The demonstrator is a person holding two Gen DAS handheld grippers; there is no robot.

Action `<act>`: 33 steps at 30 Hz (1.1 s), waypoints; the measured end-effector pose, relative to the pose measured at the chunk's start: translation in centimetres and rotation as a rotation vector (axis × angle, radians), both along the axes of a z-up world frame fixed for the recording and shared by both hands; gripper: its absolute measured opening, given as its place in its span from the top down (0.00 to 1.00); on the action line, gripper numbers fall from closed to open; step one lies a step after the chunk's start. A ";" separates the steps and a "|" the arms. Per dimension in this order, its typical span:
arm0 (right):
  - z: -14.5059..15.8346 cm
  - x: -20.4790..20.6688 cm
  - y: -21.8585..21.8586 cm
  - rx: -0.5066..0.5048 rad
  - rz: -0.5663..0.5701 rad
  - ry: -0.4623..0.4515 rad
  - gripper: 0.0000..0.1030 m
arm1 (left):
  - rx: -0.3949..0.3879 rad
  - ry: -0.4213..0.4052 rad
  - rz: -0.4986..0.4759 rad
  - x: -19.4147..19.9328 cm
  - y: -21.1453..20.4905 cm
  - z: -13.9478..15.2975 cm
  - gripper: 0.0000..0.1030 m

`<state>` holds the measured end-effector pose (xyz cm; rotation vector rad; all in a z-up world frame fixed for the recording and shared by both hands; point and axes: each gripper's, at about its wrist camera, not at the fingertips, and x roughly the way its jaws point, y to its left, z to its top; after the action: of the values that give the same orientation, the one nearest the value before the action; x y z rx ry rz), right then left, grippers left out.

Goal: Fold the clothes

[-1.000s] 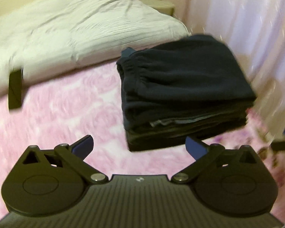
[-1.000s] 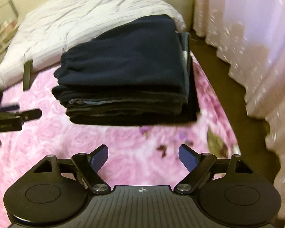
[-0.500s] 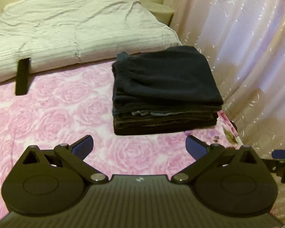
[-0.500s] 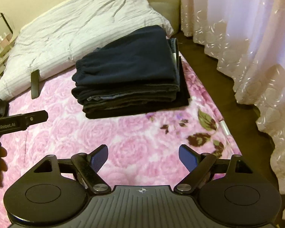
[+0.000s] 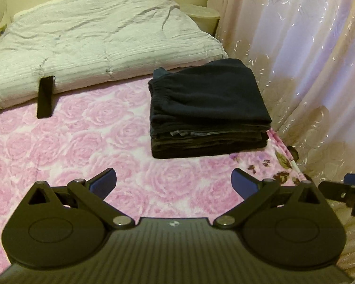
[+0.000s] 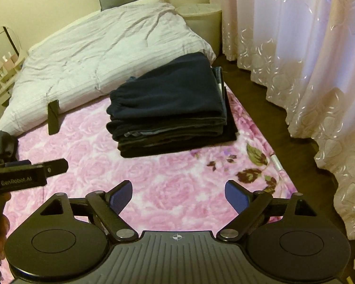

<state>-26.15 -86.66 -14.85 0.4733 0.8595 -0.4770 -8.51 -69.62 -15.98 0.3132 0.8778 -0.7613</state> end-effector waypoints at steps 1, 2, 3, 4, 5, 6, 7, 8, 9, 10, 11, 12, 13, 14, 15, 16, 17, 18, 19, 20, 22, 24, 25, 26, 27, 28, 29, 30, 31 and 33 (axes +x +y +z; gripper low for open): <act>0.2 0.0 0.2 -0.004 -0.001 -0.004 0.14 | 0.001 -0.004 0.002 -0.1 0.2 0.1 0.01; 0.4 0.1 0.3 -0.009 0.001 -0.008 0.14 | -0.003 -0.003 0.006 -0.2 0.4 0.2 0.01; 0.6 0.1 0.5 -0.015 0.003 -0.012 0.14 | -0.007 -0.003 0.009 -0.2 0.6 0.3 0.01; 0.8 0.2 0.6 -0.020 0.005 -0.016 0.14 | -0.011 0.000 0.013 -0.3 0.7 0.4 0.01; 0.9 0.3 0.8 -0.026 0.008 -0.020 0.14 | -0.014 0.006 0.017 -0.3 0.8 0.5 0.01; 1.1 0.3 1.0 -0.031 0.010 -0.023 0.14 | -0.015 0.009 0.019 -0.3 0.9 0.5 0.01; 1.2 0.4 1.1 -0.035 0.014 -0.022 0.14 | -0.015 0.010 0.019 -0.3 1.0 0.6 0.01; 1.3 0.6 1.3 -0.039 0.018 -0.021 0.14 | -0.015 0.009 0.019 -0.4 1.1 0.7 0.01; 1.4 0.7 1.4 -0.043 0.021 -0.020 0.14 | -0.014 0.008 0.019 -0.4 1.2 0.8 0.01; 1.5 0.8 1.6 -0.047 0.023 -0.016 0.14 | -0.013 0.007 0.020 -0.4 1.2 0.8 0.01; 1.6 0.9 1.6 -0.053 0.025 -0.010 0.14 | -0.012 0.006 0.021 -0.5 1.3 0.9 0.01; 1.6 1.0 1.8 -0.062 0.025 0.000 0.14 | -0.012 0.006 0.023 -0.5 1.4 0.9 0.01; 1.6 1.1 1.9 -0.069 0.024 0.009 0.14 | -0.012 0.006 0.023 -0.4 1.4 1.0 0.01; 1.6 1.2 1.9 -0.070 0.022 0.012 0.14 | -0.013 0.006 0.024 -0.4 1.5 1.0 0.01; 1.6 1.2 1.9 -0.071 0.019 0.013 0.14 | -0.013 0.006 0.024 -0.4 1.5 1.0 0.01; 1.7 1.1 1.9 -0.067 0.017 0.010 0.14 | -0.012 0.006 0.024 -0.4 1.5 1.0 0.01; 1.7 1.1 1.8 -0.067 0.015 0.008 0.14 | -0.010 0.004 0.023 -0.4 1.5 1.0 0.01; 1.7 1.1 1.8 -0.066 0.013 0.007 0.14 | -0.009 0.003 0.022 -0.4 1.5 1.0 0.01; 1.6 1.0 1.7 -0.065 0.012 0.007 0.14 | -0.007 0.002 0.020 -0.5 1.4 1.0 0.01; 1.6 1.0 1.7 -0.063 0.010 0.007 0.14 | -0.005 0.004 0.019 -0.5 1.4 0.9 0.01; 1.6 0.9 1.5 -0.060 0.008 0.007 0.14 | -0.002 0.011 0.018 -0.5 1.3 0.8 0.01; 1.6 0.9 1.4 -0.059 0.006 0.009 0.14 | -0.001 0.014 0.017 -0.5 1.2 0.7 0.01; 1.6 1.0 1.3 -0.061 0.007 0.011 0.14 | 0.000 0.012 0.016 -0.5 1.1 0.7 0.01; 1.6 1.1 1.3 -0.063 0.007 0.014 0.14 | 0.003 0.008 0.014 -0.5 1.1 0.7 0.01; 1.6 1.1 1.3 -0.066 0.008 0.020 0.14 | 0.006 0.003 0.013 -0.6 1.0 0.7 0.01; 1.6 1.2 1.3 -0.067 0.007 0.024 0.14 | 0.009 -0.002 0.011 -0.6 0.9 0.7 0.01; 1.6 1.2 1.1 -0.066 0.007 0.026 0.14 | 0.012 -0.007 0.010 -0.6 0.8 0.7 0.01; 1.6 1.2 1.1 -0.065 0.007 0.025 0.14 | 0.015 -0.010 0.008 -0.7 0.8 0.7 0.01; 1.5 1.2 1.0 -0.064 0.008 0.026 0.14 | 0.017 -0.012 0.007 -0.7 0.7 0.6 0.01; 1.4 1.3 0.9 -0.064 0.006 0.036 0.14 | 0.023 -0.016 0.003 -0.8 0.5 0.6 0.01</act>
<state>-24.86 -85.77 -13.43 0.4041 0.8774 -0.5073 -9.29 -69.13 -15.42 0.3382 0.8728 -0.7454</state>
